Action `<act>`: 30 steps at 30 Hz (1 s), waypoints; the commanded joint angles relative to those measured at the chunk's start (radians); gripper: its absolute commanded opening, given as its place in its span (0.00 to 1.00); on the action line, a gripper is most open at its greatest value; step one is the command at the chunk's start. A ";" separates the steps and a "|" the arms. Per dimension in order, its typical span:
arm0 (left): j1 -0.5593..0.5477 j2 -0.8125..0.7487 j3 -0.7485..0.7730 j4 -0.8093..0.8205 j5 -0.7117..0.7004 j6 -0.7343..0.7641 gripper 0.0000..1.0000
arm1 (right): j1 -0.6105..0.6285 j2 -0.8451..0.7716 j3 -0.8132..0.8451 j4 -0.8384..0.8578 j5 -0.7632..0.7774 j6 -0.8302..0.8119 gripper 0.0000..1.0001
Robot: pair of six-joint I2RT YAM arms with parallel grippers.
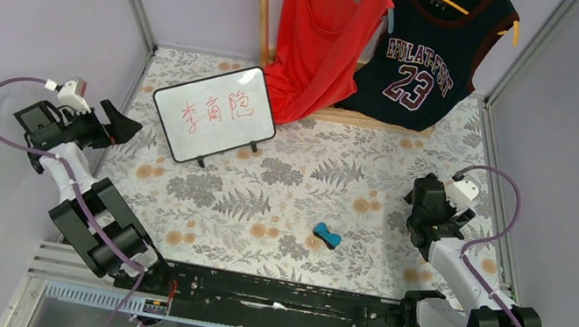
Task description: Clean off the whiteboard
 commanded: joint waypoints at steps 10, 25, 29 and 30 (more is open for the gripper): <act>0.006 0.294 0.329 -0.705 0.317 0.658 0.87 | -0.005 0.012 0.020 0.050 0.000 -0.030 1.00; -0.078 0.558 0.554 -1.154 0.360 1.109 0.73 | -0.004 0.034 0.036 0.051 -0.011 -0.041 0.99; -0.117 0.537 0.528 -0.980 0.347 0.924 0.70 | -0.006 0.036 0.036 0.049 -0.013 -0.043 0.99; -0.126 0.526 0.515 -0.909 0.338 0.855 0.70 | -0.005 0.034 0.037 0.049 -0.013 -0.043 0.99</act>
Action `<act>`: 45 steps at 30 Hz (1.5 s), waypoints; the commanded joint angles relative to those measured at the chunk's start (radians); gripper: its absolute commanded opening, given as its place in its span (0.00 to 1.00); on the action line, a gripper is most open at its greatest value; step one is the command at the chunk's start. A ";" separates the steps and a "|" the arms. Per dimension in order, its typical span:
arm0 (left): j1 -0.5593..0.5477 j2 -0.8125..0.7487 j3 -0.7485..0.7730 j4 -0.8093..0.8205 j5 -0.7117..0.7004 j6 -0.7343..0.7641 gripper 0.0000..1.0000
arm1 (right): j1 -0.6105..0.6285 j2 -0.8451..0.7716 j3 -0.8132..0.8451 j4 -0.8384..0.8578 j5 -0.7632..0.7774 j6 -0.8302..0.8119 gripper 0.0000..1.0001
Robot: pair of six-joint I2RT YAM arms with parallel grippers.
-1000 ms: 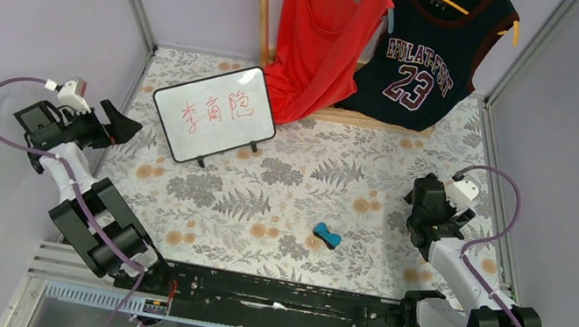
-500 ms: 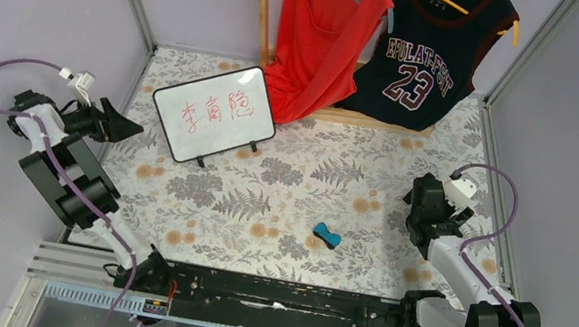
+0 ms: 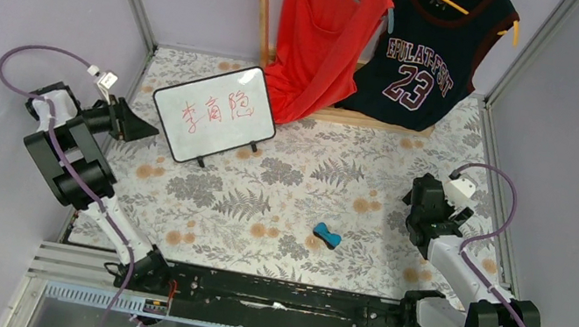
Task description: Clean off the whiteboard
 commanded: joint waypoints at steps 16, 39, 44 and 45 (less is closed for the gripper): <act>-0.068 -0.130 -0.156 0.751 -0.112 -0.702 0.70 | -0.004 0.007 0.037 0.037 -0.007 -0.014 0.99; -0.177 -0.086 -0.148 1.018 -0.149 -0.939 0.66 | -0.005 0.008 0.036 0.044 -0.015 -0.020 0.99; -0.180 -0.071 -0.135 1.021 -0.144 -0.946 0.65 | -0.004 0.010 0.038 0.044 -0.014 -0.022 0.99; -0.182 -0.070 -0.134 1.027 -0.146 -0.947 0.64 | -0.005 0.010 0.038 0.044 -0.014 -0.021 0.99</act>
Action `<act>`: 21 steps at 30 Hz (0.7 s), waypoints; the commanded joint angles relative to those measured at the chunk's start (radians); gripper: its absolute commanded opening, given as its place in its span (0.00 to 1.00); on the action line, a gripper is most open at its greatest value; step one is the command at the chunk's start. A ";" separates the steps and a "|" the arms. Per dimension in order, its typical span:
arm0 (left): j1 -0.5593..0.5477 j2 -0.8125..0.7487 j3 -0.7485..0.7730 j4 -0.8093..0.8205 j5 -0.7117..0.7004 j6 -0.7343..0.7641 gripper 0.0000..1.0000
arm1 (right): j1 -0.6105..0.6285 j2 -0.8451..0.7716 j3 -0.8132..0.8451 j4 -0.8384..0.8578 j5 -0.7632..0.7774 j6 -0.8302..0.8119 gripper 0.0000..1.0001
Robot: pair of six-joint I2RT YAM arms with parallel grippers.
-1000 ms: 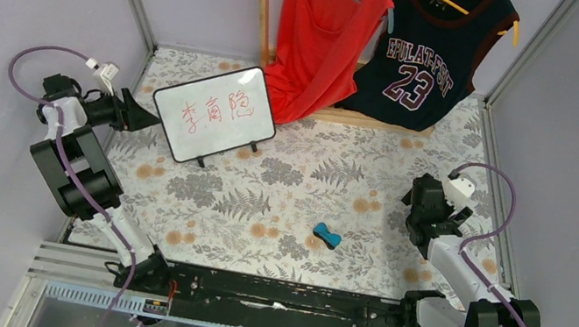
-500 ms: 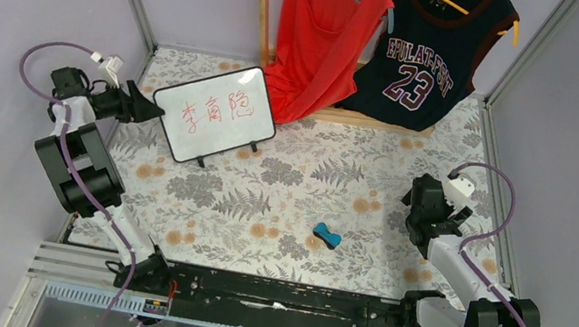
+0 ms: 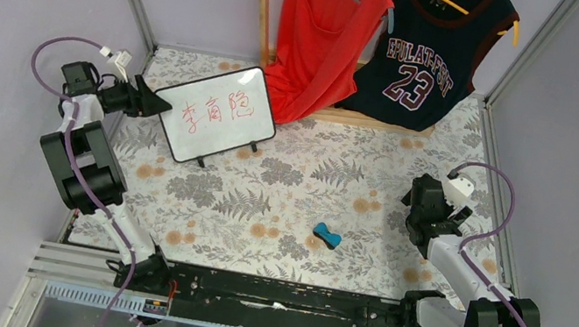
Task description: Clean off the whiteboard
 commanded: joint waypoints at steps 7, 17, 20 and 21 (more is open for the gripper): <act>-0.014 0.042 0.038 0.073 -0.010 -0.039 0.62 | -0.005 0.001 0.037 0.044 0.006 -0.006 0.99; -0.026 0.045 0.035 0.117 0.001 -0.071 0.60 | -0.005 0.013 0.048 0.043 0.000 -0.011 0.99; -0.027 0.054 0.042 0.127 0.012 -0.074 0.59 | -0.005 0.019 0.050 0.043 -0.002 -0.014 0.99; -0.027 0.058 0.045 0.127 0.016 -0.072 0.59 | -0.005 0.020 0.052 0.042 -0.002 -0.015 0.99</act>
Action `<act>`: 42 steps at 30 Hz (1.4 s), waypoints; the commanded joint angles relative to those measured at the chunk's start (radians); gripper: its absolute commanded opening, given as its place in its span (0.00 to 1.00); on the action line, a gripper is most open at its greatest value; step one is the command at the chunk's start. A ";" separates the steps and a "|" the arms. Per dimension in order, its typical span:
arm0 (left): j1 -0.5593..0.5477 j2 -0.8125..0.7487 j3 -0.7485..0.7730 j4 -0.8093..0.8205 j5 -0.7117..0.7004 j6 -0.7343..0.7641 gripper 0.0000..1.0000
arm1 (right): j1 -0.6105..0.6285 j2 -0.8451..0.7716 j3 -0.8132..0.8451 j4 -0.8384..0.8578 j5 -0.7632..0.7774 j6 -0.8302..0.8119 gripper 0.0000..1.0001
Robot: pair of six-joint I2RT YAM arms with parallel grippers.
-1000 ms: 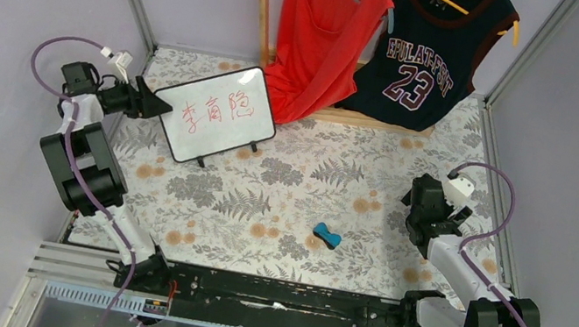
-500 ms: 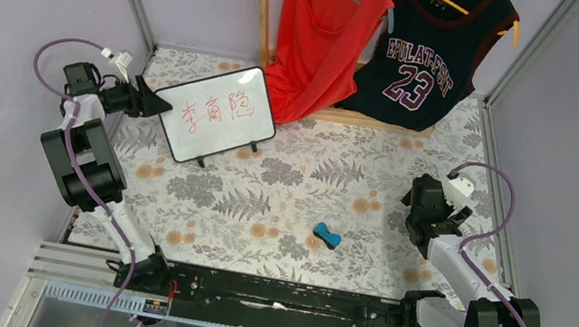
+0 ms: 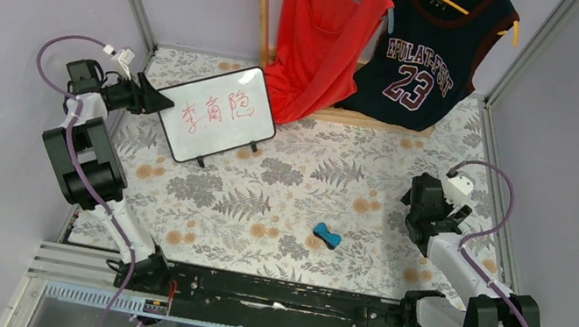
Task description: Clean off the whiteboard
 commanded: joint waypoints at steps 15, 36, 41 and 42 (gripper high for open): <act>-0.006 0.067 0.056 0.065 0.071 0.017 0.55 | -0.004 0.017 0.050 0.041 -0.010 -0.016 0.98; -0.006 0.020 0.040 0.036 0.077 0.022 0.38 | -0.005 0.031 0.060 0.040 -0.016 -0.021 0.98; -0.005 0.005 0.026 0.029 0.075 0.030 0.35 | -0.005 0.028 0.060 0.040 -0.015 -0.019 0.98; -0.006 0.005 0.025 0.026 0.075 0.035 0.33 | -0.005 0.029 0.060 0.040 -0.015 -0.019 0.98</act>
